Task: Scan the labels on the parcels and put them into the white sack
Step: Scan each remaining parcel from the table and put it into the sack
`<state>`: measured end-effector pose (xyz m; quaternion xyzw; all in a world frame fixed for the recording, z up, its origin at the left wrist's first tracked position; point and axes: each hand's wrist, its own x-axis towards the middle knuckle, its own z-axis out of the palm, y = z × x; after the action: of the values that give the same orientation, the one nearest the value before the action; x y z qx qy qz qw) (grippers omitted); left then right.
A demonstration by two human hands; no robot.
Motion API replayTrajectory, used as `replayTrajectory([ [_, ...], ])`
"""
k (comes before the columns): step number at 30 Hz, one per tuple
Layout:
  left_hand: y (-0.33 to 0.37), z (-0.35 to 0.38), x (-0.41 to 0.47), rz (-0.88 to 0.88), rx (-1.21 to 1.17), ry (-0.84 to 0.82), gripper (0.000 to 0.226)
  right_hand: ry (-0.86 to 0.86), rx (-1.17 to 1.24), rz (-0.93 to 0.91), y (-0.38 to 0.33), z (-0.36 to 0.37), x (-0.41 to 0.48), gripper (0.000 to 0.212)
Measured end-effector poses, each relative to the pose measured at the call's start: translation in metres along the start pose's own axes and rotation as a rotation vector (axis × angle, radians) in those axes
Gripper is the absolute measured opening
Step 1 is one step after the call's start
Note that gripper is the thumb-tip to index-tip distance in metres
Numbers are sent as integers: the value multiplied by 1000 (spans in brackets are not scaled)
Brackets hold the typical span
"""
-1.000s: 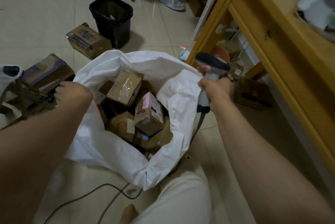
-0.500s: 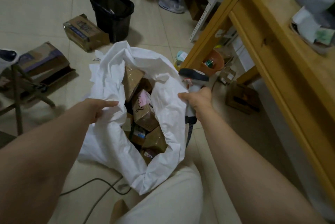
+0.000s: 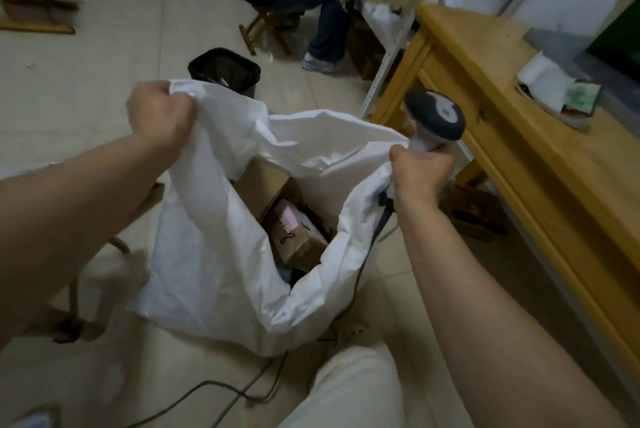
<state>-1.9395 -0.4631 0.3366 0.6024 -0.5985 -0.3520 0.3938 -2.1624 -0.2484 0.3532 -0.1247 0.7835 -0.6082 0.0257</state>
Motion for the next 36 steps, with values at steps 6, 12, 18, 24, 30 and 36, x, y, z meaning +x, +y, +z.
replayTrajectory([
  [6,-44,-16,-23,-196,96,-168,36,-102,-150,194,36,1,-20,28],
  [12,-50,4,-55,-416,-45,-293,24,-77,-239,265,48,-11,-13,32],
  [18,50,6,-18,-238,-358,-133,17,80,5,-23,-33,-20,17,33],
  [24,-13,-2,-55,-355,-35,-339,44,-141,-256,193,21,-44,-8,30],
  [30,8,16,-56,-261,-133,-339,40,-24,-214,181,18,-54,6,21],
  [36,52,14,-31,-263,-216,-143,28,80,-161,-56,-28,-59,21,28],
])
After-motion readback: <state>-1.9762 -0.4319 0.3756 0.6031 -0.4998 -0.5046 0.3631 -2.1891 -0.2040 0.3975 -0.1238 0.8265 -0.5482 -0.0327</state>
